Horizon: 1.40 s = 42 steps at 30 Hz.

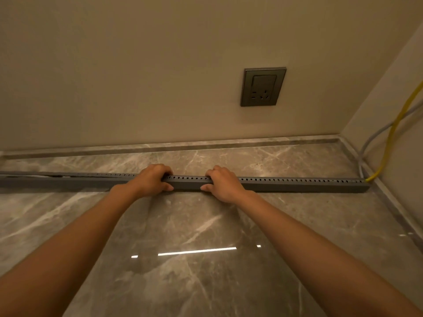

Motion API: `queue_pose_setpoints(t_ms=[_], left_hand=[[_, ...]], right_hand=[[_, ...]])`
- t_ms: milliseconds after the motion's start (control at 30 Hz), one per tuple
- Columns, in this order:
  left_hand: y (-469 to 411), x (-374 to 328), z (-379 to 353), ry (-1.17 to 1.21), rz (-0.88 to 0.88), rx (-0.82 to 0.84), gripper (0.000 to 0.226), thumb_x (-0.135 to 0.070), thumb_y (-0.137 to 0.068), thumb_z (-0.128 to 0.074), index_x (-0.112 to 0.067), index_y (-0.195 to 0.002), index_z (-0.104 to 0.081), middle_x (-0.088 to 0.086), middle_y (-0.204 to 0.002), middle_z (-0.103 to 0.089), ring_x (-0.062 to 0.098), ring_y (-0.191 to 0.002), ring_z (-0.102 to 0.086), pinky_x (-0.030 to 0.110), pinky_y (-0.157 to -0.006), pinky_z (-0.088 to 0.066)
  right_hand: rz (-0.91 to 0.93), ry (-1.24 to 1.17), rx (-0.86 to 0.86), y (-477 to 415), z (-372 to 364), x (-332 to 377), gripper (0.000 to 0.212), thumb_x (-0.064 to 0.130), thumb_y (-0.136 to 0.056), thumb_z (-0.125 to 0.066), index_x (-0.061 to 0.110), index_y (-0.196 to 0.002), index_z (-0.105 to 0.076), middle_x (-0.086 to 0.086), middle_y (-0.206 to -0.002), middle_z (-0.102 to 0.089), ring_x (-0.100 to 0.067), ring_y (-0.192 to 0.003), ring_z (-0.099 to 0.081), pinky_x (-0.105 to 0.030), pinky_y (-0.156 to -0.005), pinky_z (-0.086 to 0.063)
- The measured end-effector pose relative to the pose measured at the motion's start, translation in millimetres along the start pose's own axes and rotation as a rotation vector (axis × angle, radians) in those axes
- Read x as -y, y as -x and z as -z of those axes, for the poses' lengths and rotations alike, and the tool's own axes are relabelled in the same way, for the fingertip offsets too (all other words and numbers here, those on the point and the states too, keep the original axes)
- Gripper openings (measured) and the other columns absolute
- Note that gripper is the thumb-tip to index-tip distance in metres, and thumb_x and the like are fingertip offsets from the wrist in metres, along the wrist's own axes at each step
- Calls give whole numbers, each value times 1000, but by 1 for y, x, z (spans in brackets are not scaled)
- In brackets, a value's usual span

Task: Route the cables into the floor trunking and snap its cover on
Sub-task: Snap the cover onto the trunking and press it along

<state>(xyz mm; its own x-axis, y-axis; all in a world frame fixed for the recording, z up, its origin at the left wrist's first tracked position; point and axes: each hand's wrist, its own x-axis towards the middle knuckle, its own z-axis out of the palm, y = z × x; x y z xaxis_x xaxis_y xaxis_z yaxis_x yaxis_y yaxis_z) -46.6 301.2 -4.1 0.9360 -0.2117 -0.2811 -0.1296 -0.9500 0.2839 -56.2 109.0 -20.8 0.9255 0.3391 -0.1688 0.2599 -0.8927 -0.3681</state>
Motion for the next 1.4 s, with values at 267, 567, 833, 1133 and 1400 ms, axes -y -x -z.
queue_pose_setpoints(t_ms=[267, 567, 833, 1133, 1400], left_hand=[[-7, 14, -5, -73, -137, -90, 25, -21, -82, -68, -11, -103, -59, 9, -108, -65, 21, -86, -54, 28, -72, -38], [-8, 19, -5, -96, -219, -104, 28, -25, -85, -65, -11, -109, -62, 10, -109, -65, 27, -99, -59, 38, -85, -48], [4, 75, 18, -2, -169, -50, 34, -24, -87, -65, -9, -117, -63, 12, -116, -65, 27, -106, -59, 39, -91, -49], [10, 112, 25, -139, -175, -40, 31, -29, -89, -60, -13, -116, -61, 10, -116, -61, 28, -107, -56, 37, -86, -45], [10, 110, 20, -223, -276, -135, 29, -29, -91, -56, -10, -110, -64, 9, -111, -63, 28, -102, -57, 36, -80, -45]], right_hand=[[22, 38, -111, -12, -15, 32, 33, 26, -89, -57, 4, -114, -58, -13, -116, -53, -29, -108, -47, -40, -90, -40], [-88, 51, -106, -12, -11, 43, 29, 25, -86, -61, 3, -105, -61, -14, -112, -55, -30, -106, -50, -37, -86, -42], [-109, 20, -78, -27, -24, 82, 29, 24, -86, -62, 5, -107, -61, -14, -112, -56, -31, -104, -53, -39, -88, -42], [-99, -54, -89, -53, -42, 126, 30, 25, -86, -61, 7, -110, -61, -15, -112, -57, -31, -105, -52, -39, -90, -40], [-156, -61, -143, -50, -42, 130, 27, 20, -81, -66, 4, -104, -65, -13, -105, -59, -29, -99, -54, -33, -81, -39]])
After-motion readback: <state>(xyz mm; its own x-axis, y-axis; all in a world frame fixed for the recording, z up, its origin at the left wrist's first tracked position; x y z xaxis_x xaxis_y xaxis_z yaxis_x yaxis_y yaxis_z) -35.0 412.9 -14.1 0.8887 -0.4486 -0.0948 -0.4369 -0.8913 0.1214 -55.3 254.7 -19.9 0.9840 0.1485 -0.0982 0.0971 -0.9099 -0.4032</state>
